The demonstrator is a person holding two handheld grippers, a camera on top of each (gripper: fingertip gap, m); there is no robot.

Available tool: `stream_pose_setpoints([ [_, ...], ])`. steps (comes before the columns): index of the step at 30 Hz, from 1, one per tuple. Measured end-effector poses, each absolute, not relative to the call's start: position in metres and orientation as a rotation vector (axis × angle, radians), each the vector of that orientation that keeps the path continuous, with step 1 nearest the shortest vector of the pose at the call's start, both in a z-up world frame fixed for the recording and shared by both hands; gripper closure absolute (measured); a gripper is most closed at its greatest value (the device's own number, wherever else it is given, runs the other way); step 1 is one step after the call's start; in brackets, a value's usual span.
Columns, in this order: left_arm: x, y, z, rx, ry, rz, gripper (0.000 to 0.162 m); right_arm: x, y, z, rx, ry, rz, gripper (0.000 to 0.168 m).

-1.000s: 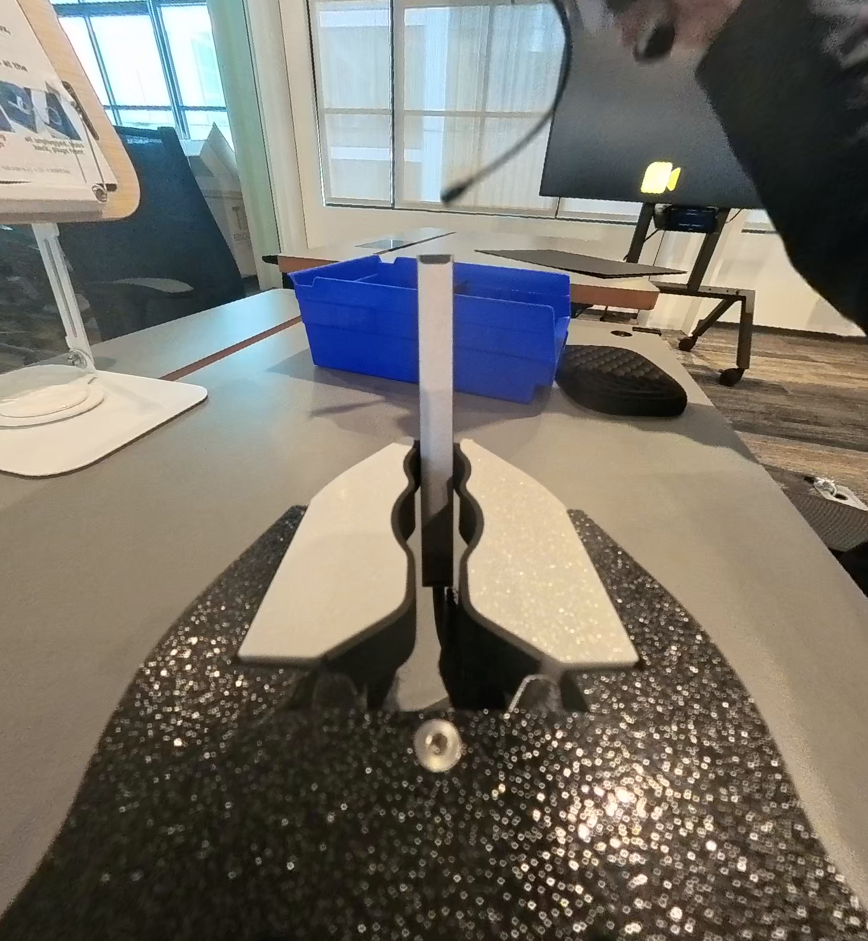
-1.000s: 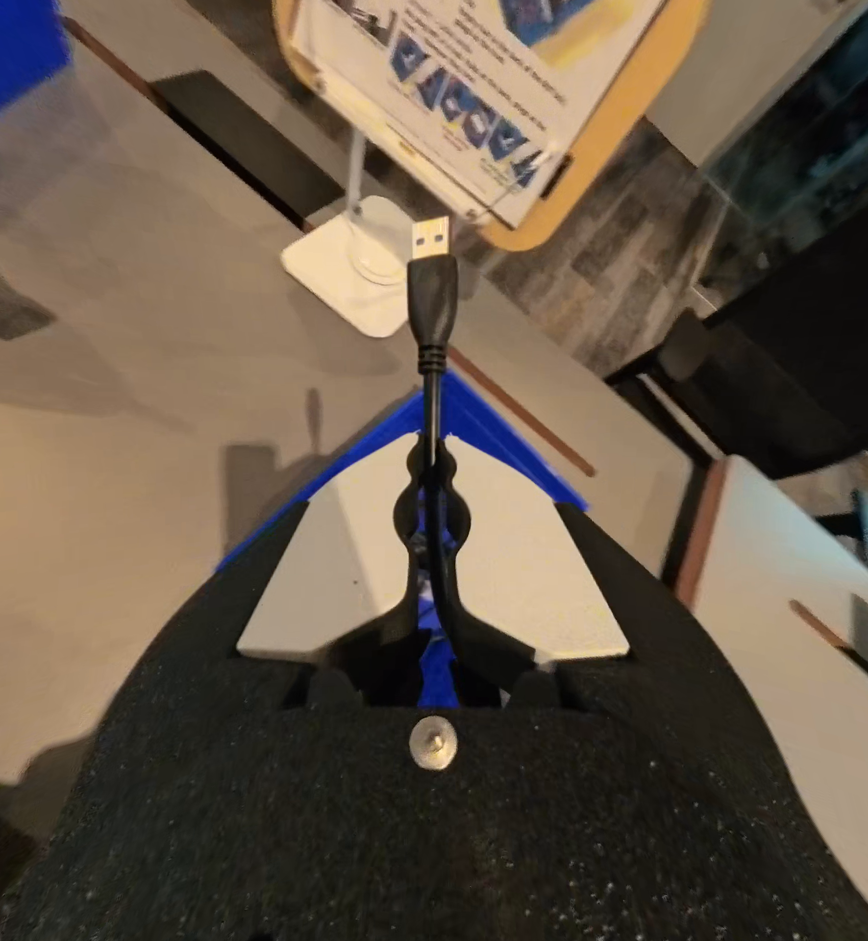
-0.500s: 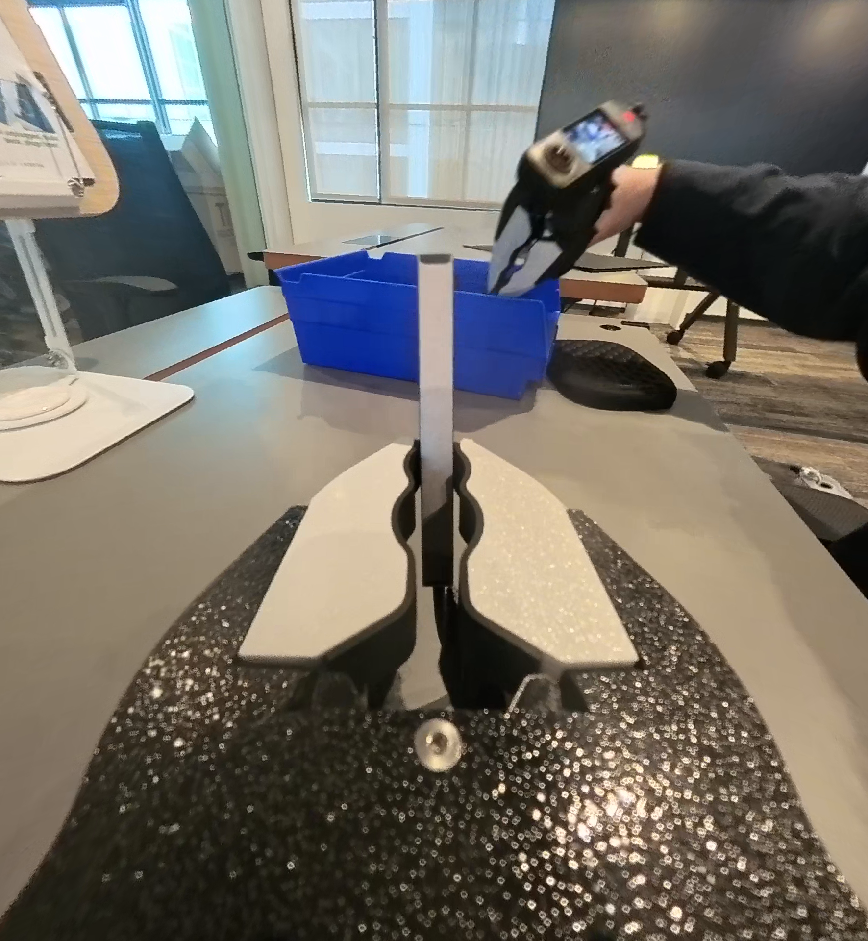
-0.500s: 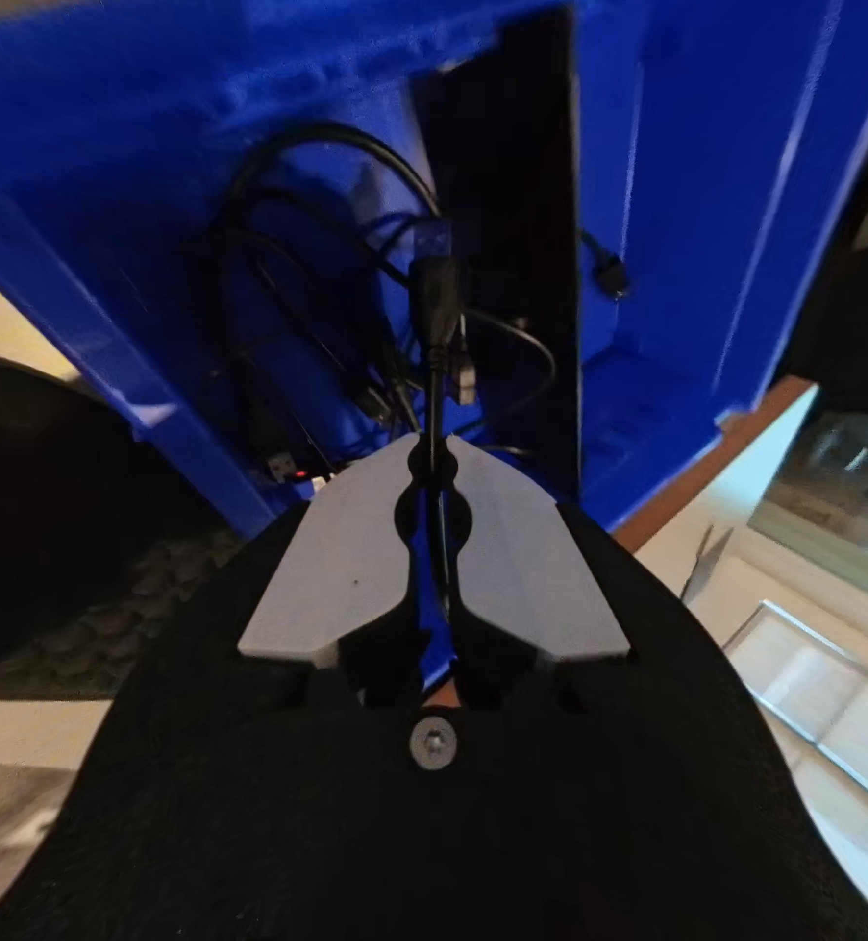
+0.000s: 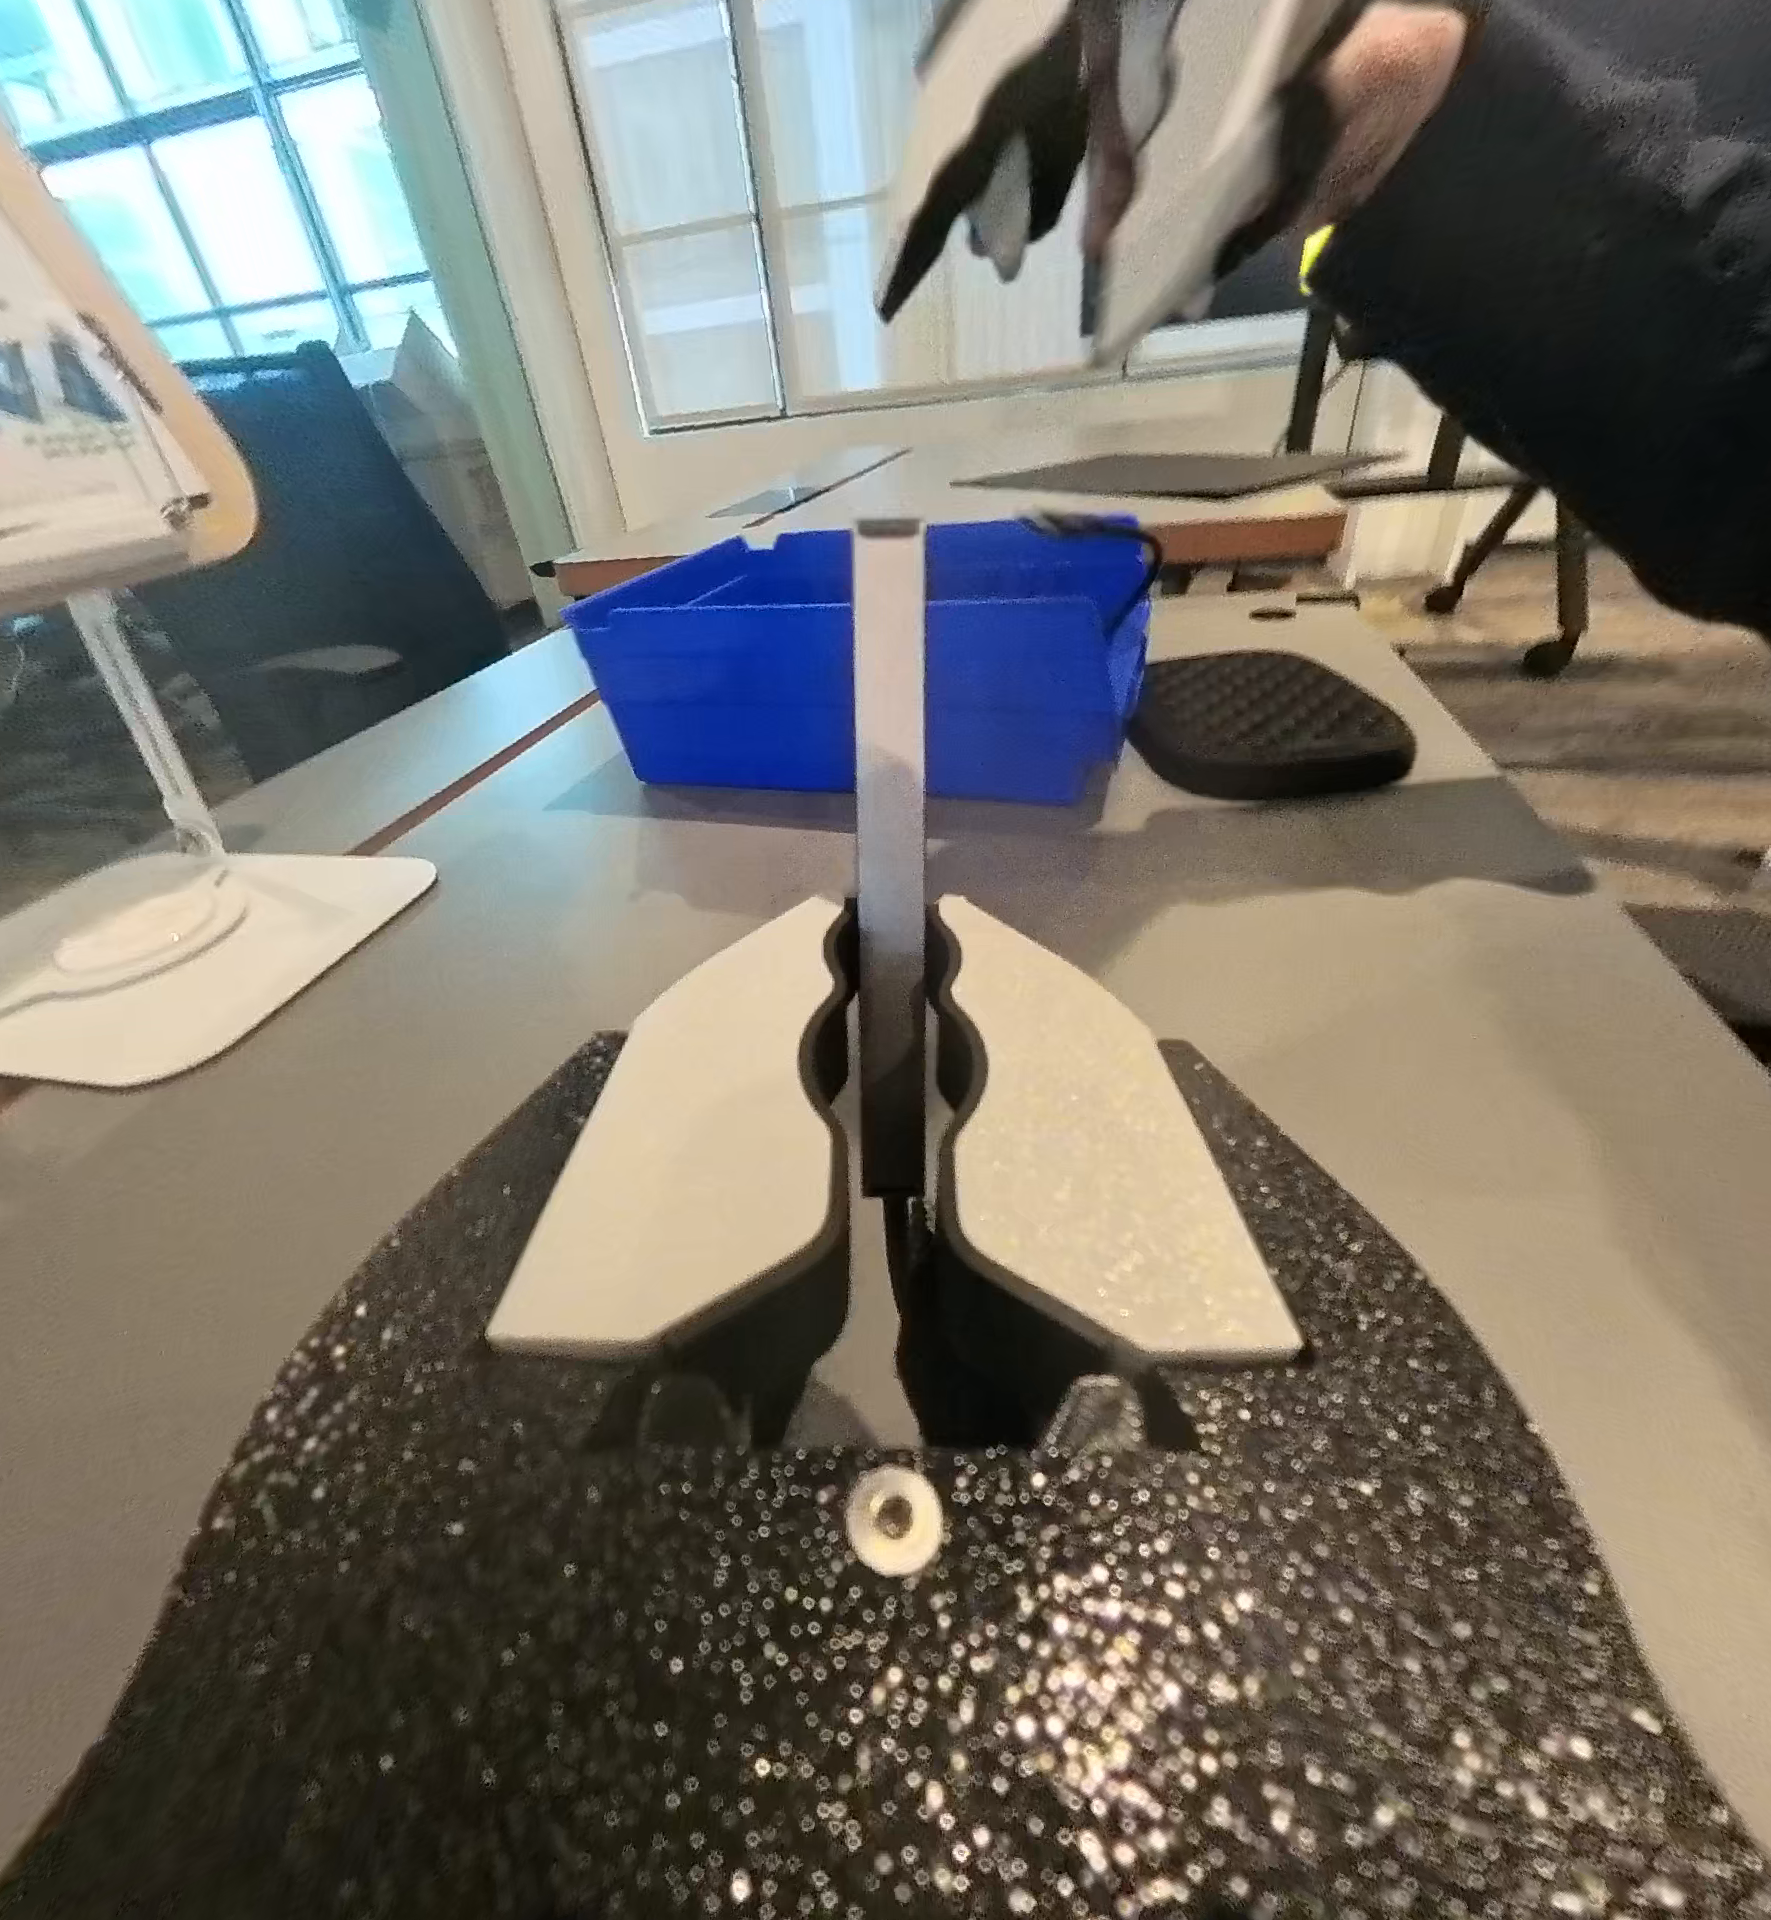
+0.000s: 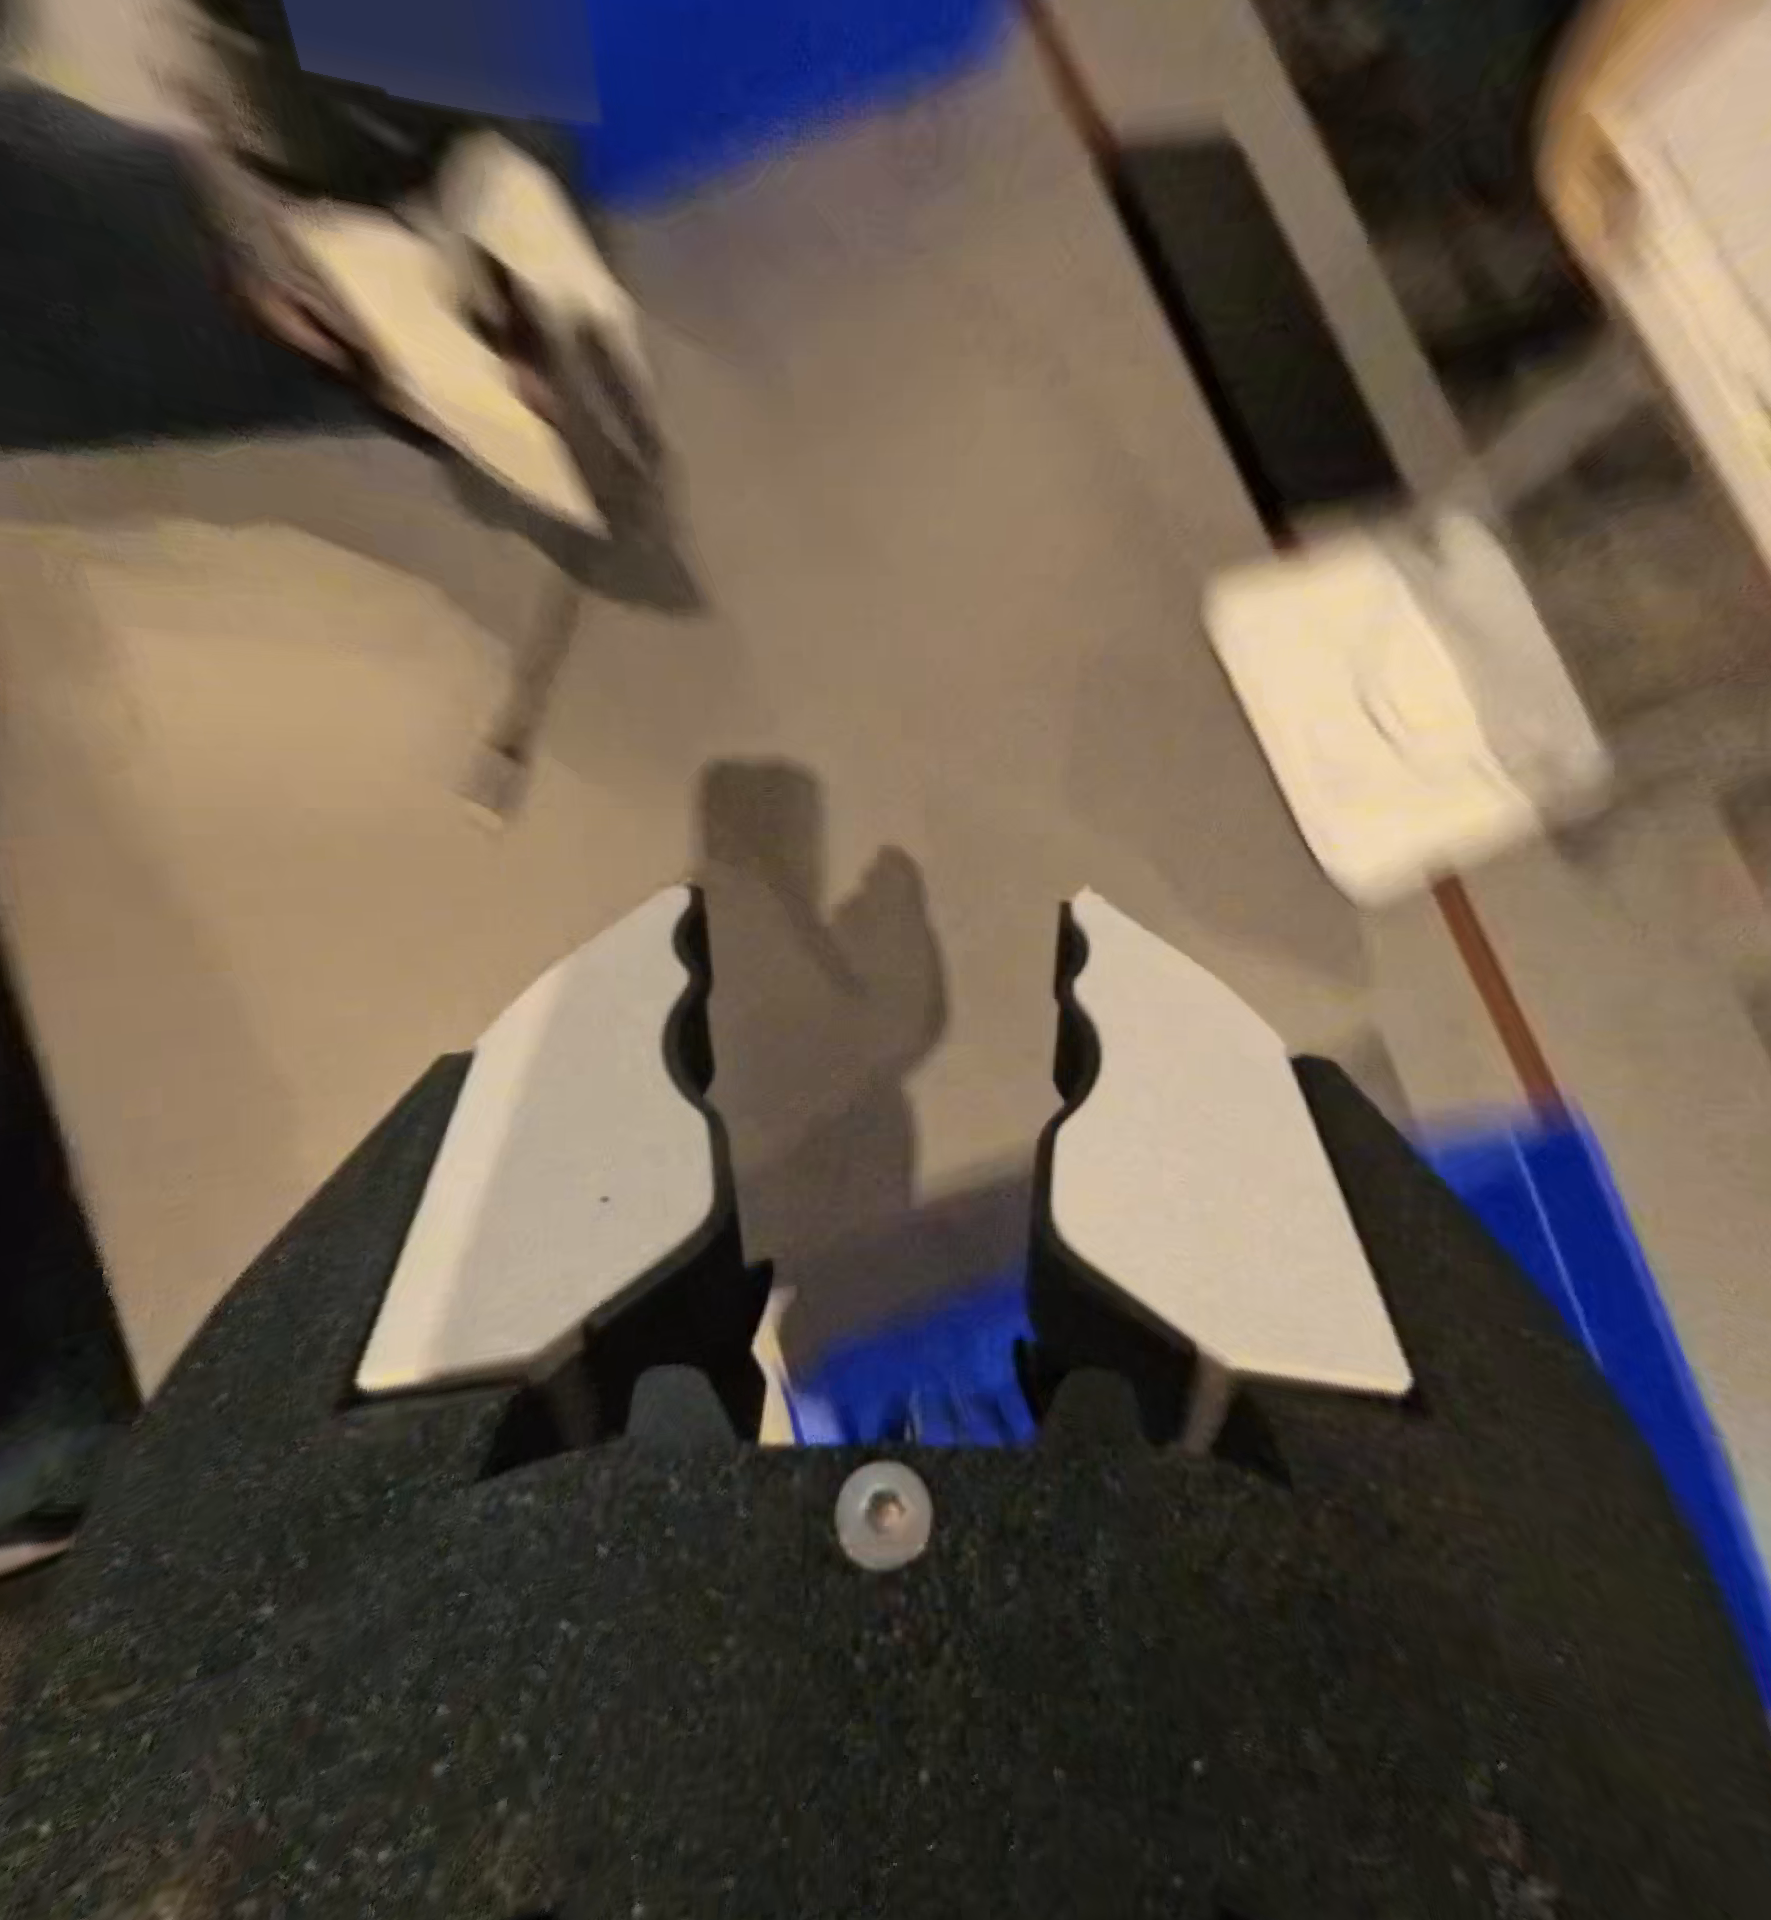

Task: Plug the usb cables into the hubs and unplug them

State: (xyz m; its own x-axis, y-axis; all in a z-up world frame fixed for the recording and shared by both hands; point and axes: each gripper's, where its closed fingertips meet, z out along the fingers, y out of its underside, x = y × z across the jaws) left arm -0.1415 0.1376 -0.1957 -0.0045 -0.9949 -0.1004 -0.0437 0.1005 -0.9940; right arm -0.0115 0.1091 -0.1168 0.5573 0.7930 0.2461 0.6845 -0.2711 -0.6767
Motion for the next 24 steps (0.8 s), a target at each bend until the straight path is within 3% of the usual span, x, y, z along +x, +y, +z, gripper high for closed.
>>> stream_pose_setpoints([
  [1,-0.141,0.135,-0.195,-1.151,1.305,-1.1,0.151,-0.046,0.107,-0.122,-1.949,-1.291,0.207,0.108],
  [5,-0.136,0.124,-0.199,-1.125,1.382,-1.037,0.151,-0.121,0.111,-0.156,-1.838,-1.546,0.162,0.107],
  [8,-0.131,0.117,-0.203,-1.112,1.425,-1.026,0.15,-0.137,0.112,-0.168,-1.853,-1.61,0.212,0.121],
  [10,-0.129,0.113,-0.203,-1.104,1.43,-1.029,0.151,-0.138,0.111,-0.17,-1.85,-1.642,0.244,0.153],
  [13,-0.127,0.115,-0.193,-1.071,1.34,-1.031,0.145,-0.128,0.107,-0.165,-1.889,-1.631,0.272,0.157],
  [14,-0.128,0.118,-0.185,-1.049,1.288,-1.015,0.133,-0.116,0.108,-0.159,-1.886,-1.629,0.207,0.157],
  [17,-0.139,0.132,-0.17,-1.038,1.189,-0.963,0.114,-0.063,0.114,-0.113,-1.905,-1.506,0.011,0.157],
  [24,-0.148,0.16,-0.173,-1.136,1.055,-0.937,0.111,0.09,0.115,0.032,-1.969,-1.086,-0.374,0.157],
])
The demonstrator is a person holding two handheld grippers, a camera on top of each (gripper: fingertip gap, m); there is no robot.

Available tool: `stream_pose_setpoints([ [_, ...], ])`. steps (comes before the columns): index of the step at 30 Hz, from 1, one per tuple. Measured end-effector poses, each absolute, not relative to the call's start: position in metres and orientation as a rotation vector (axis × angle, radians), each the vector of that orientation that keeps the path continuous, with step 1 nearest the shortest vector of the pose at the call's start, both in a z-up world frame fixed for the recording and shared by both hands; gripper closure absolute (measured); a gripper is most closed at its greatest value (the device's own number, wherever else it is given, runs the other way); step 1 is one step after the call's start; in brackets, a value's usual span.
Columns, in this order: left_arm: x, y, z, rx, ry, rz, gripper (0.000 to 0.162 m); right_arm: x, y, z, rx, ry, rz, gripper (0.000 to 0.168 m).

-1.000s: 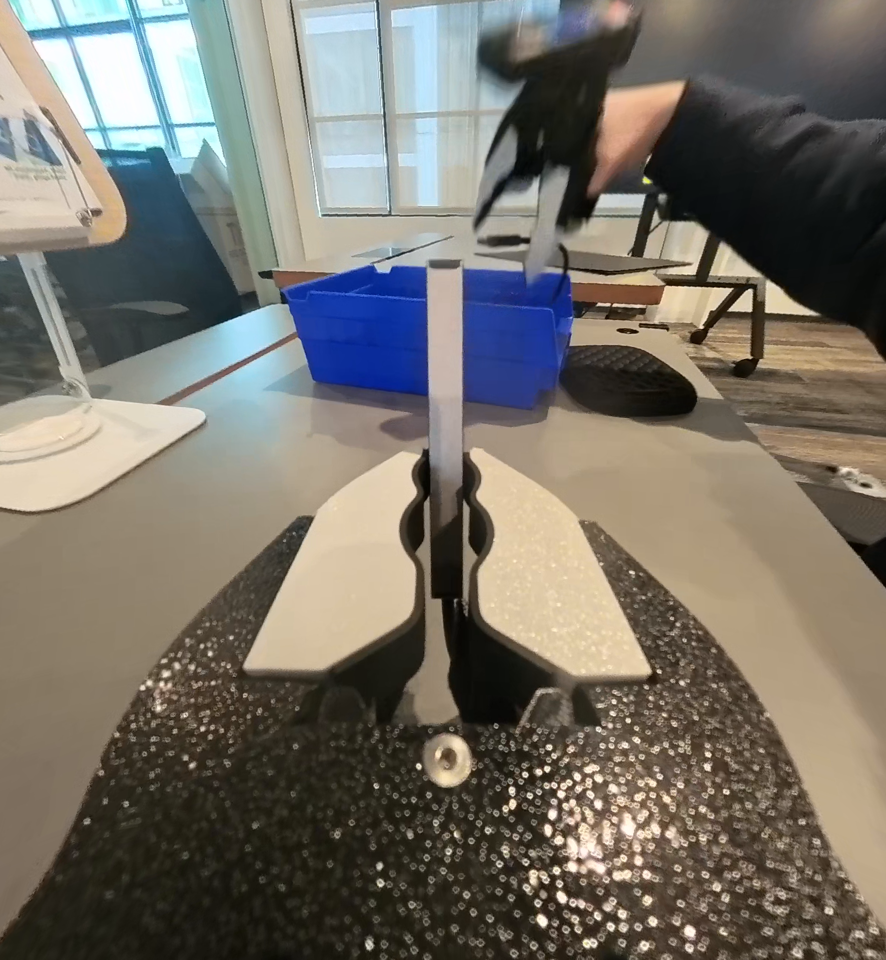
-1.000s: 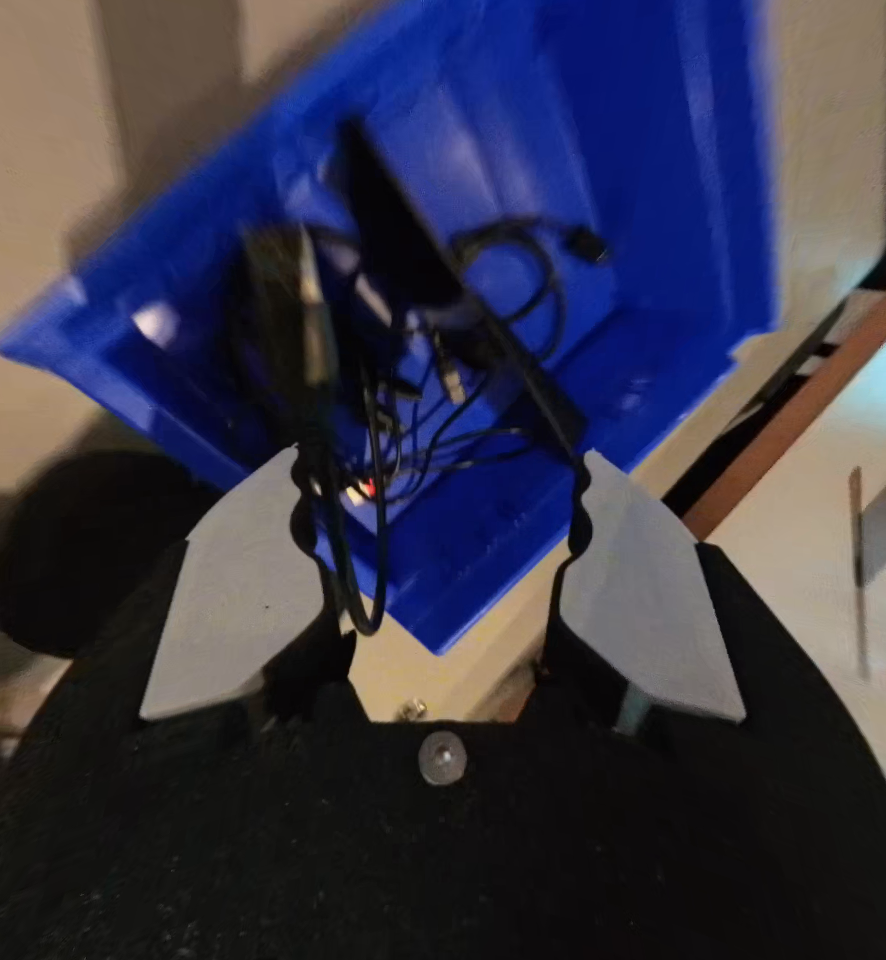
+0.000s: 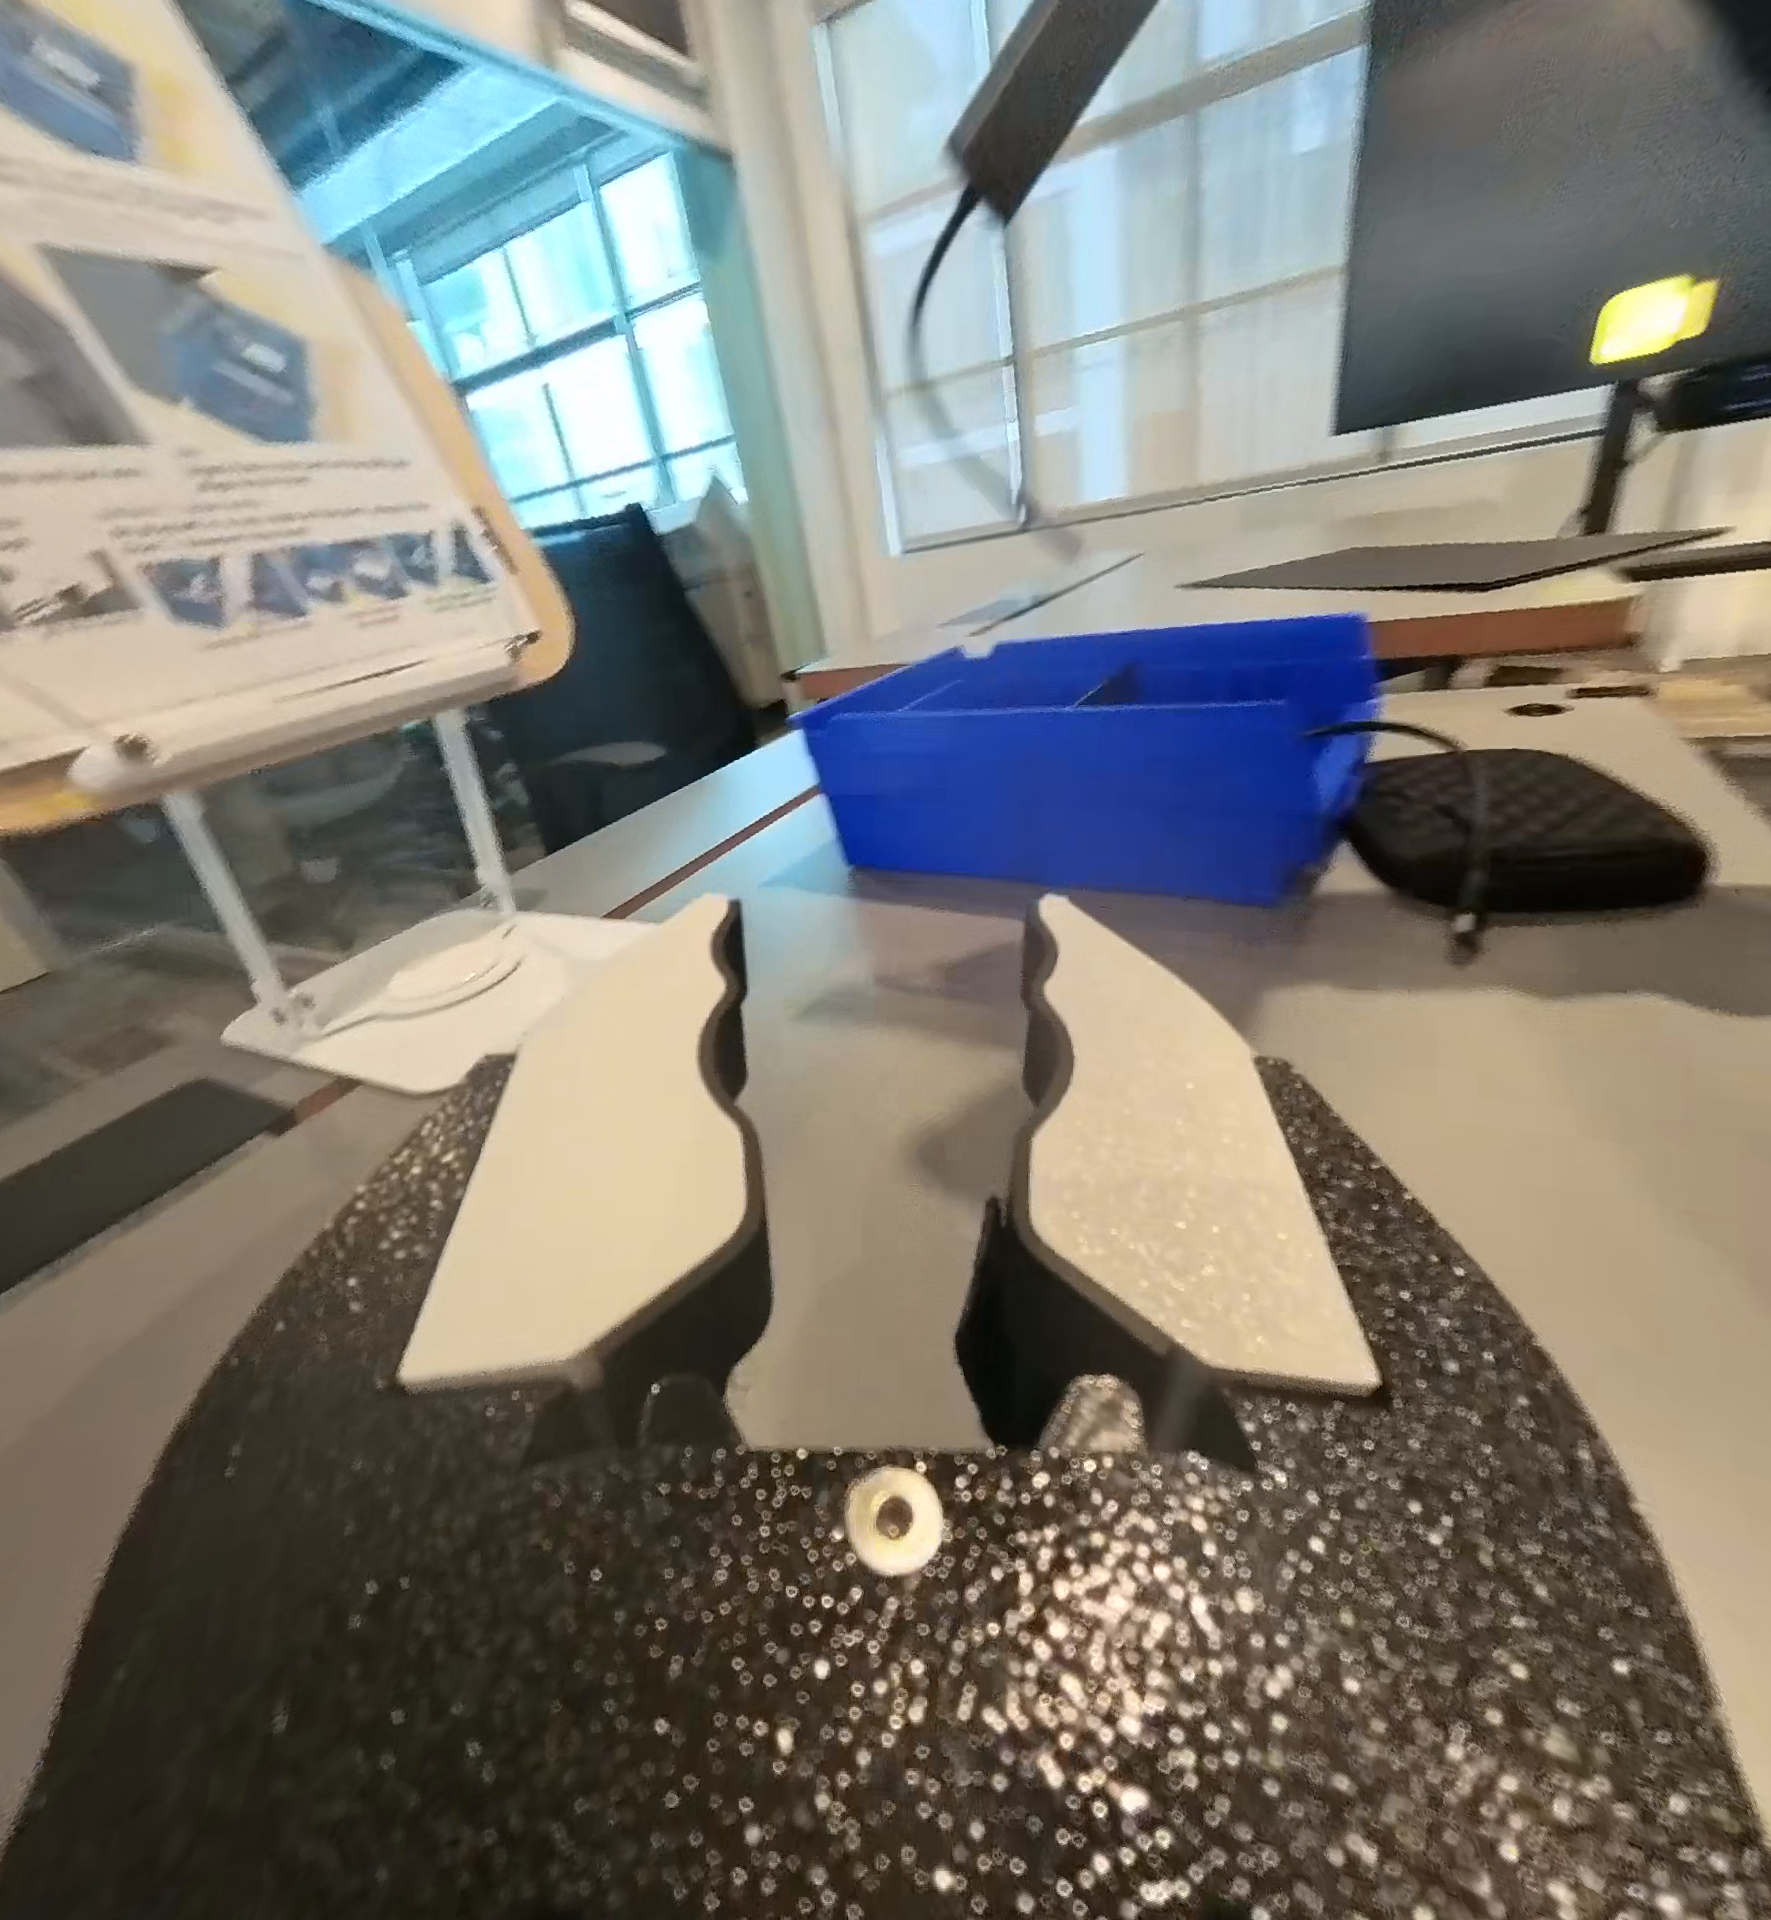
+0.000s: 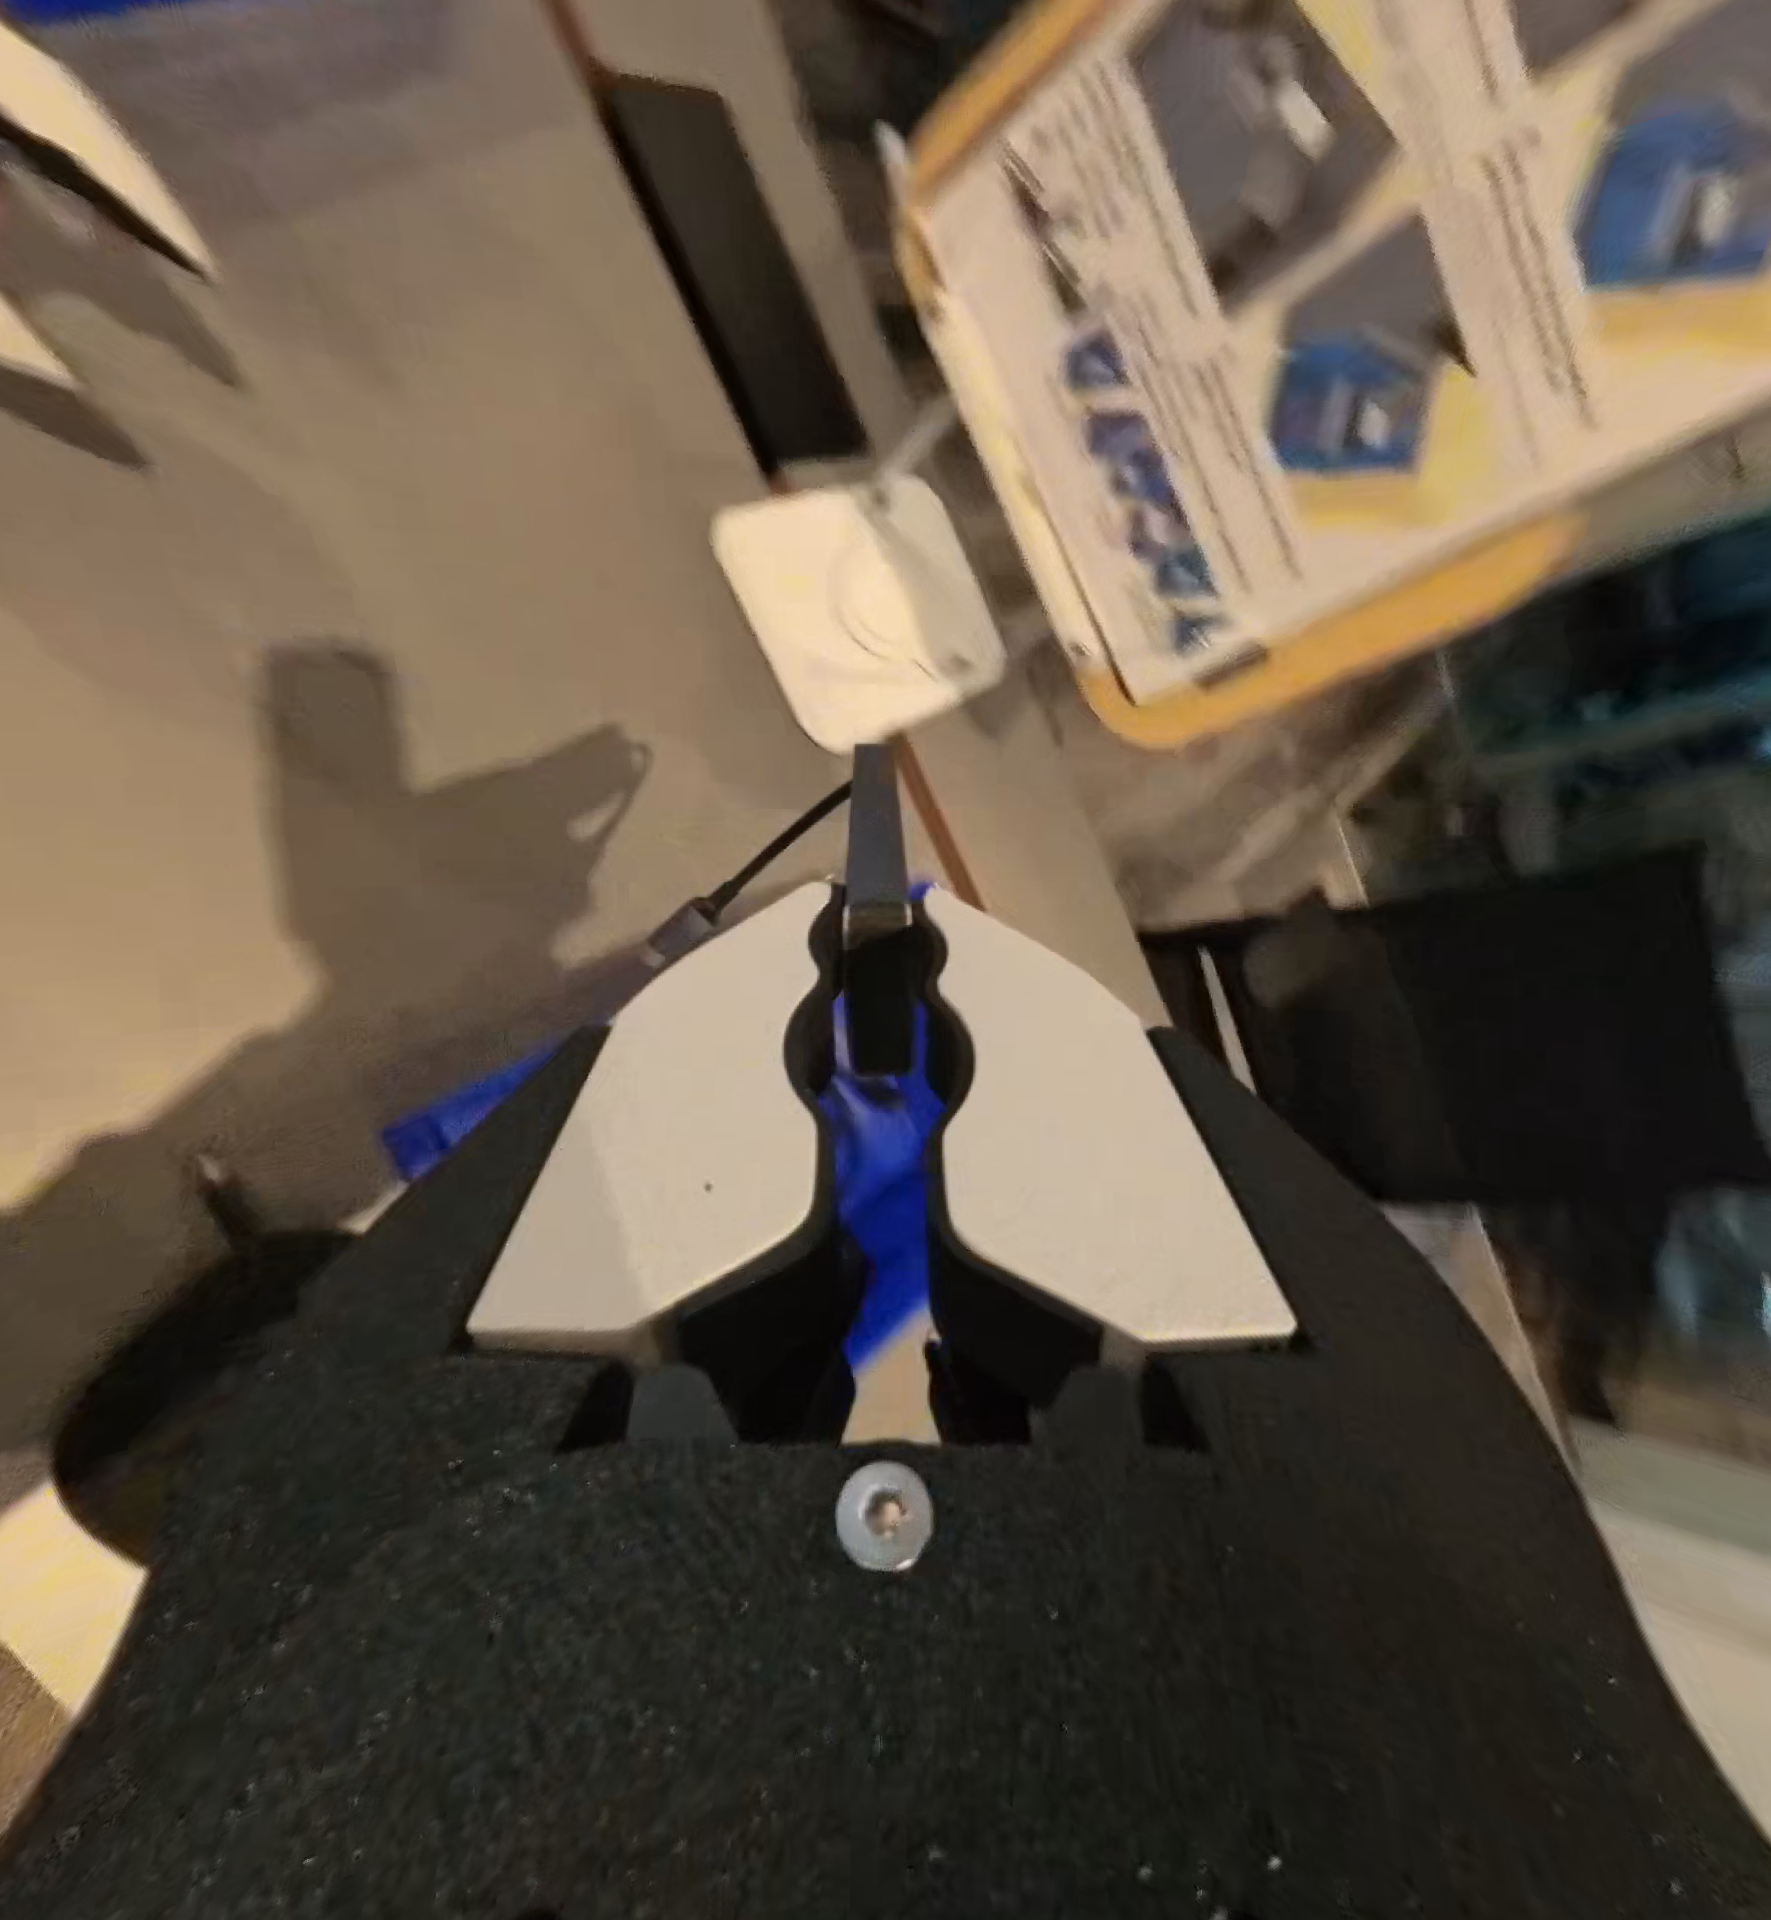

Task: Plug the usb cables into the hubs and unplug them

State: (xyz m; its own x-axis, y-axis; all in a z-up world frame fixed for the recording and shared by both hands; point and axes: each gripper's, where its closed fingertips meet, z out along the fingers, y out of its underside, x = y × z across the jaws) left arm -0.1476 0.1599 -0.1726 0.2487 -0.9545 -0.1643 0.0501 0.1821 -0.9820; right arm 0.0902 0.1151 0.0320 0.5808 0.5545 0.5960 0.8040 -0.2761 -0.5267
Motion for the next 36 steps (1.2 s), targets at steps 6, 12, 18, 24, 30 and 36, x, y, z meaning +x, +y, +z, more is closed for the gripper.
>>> stream_pose_setpoints([
  [6,-0.153,0.182,-0.18,-1.163,0.933,-0.831,0.11,0.185,0.15,0.009,-2.204,-1.033,-0.74,0.157],
  [12,-0.163,0.197,-0.18,-1.209,0.834,-0.896,0.108,0.219,0.195,-0.096,-2.364,-1.122,-0.788,0.156],
  [18,-0.167,0.205,-0.184,-1.256,0.798,-0.946,0.108,0.221,0.217,-0.159,-2.459,-0.829,-0.22,0.156],
  [24,-0.167,0.208,-0.186,-1.273,0.792,-0.963,0.107,0.26,0.209,-0.188,-2.527,-0.541,-0.072,0.151],
  [30,-0.167,0.208,-0.187,-1.277,0.795,-0.941,0.106,0.293,0.18,-0.185,-2.581,-0.491,-0.325,0.096],
  [36,-0.166,0.207,-0.188,-1.274,0.81,-0.929,0.108,0.235,0.102,-0.155,-2.467,-0.777,-0.299,0.09],
])
